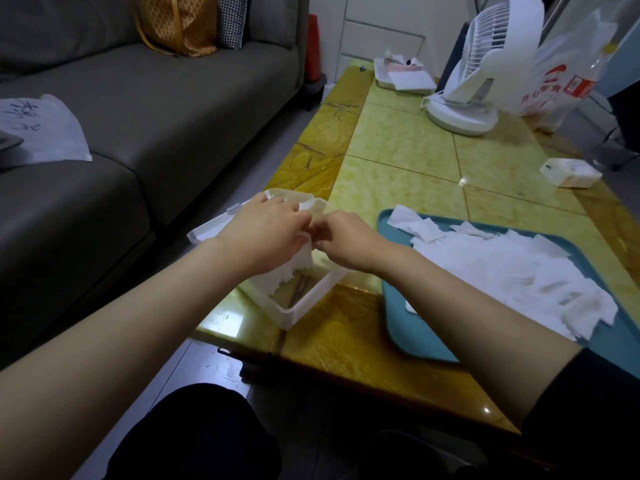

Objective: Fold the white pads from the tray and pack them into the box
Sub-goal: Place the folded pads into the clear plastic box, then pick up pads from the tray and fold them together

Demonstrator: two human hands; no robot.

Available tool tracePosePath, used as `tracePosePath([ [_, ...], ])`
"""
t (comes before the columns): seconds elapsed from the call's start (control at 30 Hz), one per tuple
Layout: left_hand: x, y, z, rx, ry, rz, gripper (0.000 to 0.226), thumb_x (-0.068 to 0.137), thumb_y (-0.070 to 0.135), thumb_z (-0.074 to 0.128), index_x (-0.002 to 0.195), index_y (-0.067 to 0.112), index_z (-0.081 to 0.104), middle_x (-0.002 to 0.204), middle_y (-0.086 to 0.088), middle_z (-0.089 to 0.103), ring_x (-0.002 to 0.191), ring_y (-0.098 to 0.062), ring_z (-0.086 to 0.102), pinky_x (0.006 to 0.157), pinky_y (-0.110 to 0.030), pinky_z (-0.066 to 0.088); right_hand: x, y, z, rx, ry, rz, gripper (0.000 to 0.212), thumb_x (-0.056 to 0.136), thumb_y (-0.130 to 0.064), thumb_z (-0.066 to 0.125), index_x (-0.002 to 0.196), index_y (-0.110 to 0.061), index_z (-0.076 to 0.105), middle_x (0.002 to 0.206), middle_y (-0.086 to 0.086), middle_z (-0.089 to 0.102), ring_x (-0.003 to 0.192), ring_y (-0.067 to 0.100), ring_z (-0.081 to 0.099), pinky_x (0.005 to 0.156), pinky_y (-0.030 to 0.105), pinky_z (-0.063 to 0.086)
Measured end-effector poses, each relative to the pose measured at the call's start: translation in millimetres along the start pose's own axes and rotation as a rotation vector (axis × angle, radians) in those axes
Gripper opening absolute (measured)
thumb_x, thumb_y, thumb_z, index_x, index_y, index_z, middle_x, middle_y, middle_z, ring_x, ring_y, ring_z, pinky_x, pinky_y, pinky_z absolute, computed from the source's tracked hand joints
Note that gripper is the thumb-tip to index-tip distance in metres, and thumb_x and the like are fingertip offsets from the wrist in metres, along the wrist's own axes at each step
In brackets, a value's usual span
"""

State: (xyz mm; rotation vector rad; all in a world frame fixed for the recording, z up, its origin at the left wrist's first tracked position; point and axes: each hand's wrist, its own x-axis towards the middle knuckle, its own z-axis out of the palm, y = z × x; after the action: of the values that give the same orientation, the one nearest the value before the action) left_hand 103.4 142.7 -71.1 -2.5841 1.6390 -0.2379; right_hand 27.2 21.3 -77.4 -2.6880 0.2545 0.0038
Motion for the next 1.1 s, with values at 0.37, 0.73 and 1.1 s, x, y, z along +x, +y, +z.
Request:
tracePosePath([
  [0.37, 3.2, 24.0, -17.8, 0.142, 0.021, -0.073, 0.034, 0.099, 0.032, 0.036, 0.126, 0.014, 0.047, 0.124, -0.006, 0.052, 0.115, -0.028, 0.046, 0.093, -0.035, 0.031, -45.6, 25.0, -25.7, 0.045, 0.403, -0.015, 0.026, 0.093, -0.007, 0.047, 0.118, -0.009, 0.055, 0.115, 0.007, 0.055, 0.106, 0.018, 0.052, 0.092, 0.030, 0.042],
  [0.73, 22.2, 139.9, -13.2, -0.126, 0.081, 0.090, 0.030, 0.098, 0.026, 0.040, 0.126, 0.016, 0.045, 0.126, -0.006, 0.050, 0.116, -0.026, 0.046, 0.090, -0.034, 0.032, -124.5, 125.6, -32.0, -0.129, 0.144, 0.403, 0.055, 0.083, -0.030, 0.066, 0.131, -0.013, 0.046, 0.132, 0.009, 0.047, 0.123, 0.024, 0.042, 0.101, 0.036, 0.037],
  [1.1, 29.5, 154.8, 27.9, -0.276, -0.005, 0.017, 0.027, 0.094, 0.015, 0.042, 0.122, 0.015, 0.046, 0.120, -0.006, 0.055, 0.110, -0.027, 0.052, 0.087, -0.035, 0.037, -135.4, 123.6, -33.1, -0.100, 0.263, 0.316, 0.042, 0.091, -0.033, 0.056, 0.129, -0.015, 0.047, 0.132, 0.005, 0.049, 0.124, 0.023, 0.038, 0.099, 0.030, 0.030],
])
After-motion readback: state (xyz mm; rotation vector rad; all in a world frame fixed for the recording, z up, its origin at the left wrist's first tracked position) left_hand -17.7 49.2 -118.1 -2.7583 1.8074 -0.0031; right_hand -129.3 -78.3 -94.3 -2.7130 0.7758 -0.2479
